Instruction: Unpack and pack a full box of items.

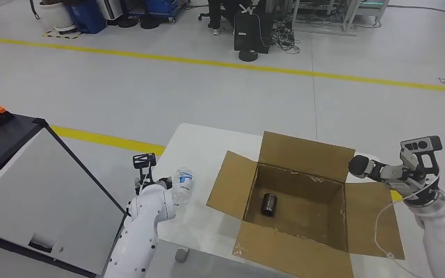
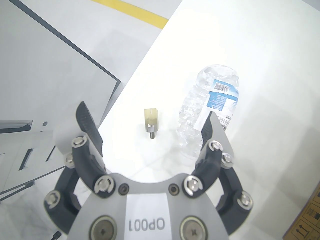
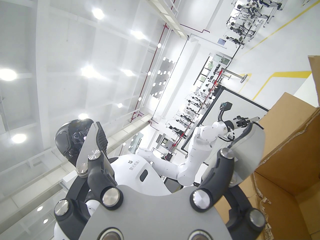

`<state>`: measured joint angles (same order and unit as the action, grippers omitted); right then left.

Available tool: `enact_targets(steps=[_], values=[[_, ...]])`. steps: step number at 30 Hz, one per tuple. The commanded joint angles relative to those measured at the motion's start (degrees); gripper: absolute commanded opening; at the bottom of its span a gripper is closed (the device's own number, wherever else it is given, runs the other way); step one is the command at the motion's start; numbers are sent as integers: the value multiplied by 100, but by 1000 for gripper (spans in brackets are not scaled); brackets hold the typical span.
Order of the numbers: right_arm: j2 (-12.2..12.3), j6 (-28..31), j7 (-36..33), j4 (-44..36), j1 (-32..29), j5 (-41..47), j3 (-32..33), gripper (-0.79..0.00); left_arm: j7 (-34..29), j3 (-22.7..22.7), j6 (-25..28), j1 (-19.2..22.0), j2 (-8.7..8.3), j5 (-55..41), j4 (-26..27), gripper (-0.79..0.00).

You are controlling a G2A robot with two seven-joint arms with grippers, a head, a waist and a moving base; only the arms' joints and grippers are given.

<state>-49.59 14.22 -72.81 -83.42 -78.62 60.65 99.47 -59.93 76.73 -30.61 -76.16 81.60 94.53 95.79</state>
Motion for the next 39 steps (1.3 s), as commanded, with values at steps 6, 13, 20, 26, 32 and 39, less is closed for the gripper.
enact_targets(steps=[6,13,20,26,32,39], values=[[0,0,0,0,0,0,0,0,107,164,105,157,9,66,-505,0],[0,0,0,0,0,0,0,0,337,250,116,387,29,129,-1162,0],[0,0,0,0,0,0,0,0,98,294,284,493,48,130,-1498,0],[0,0,0,0,0,0,0,0,-89,359,536,399,44,149,-1471,-34],[0,0,0,0,0,0,0,0,-155,338,811,462,59,65,-1625,-65],[0,0,0,0,0,0,0,0,-177,234,973,483,90,19,-1672,-89]])
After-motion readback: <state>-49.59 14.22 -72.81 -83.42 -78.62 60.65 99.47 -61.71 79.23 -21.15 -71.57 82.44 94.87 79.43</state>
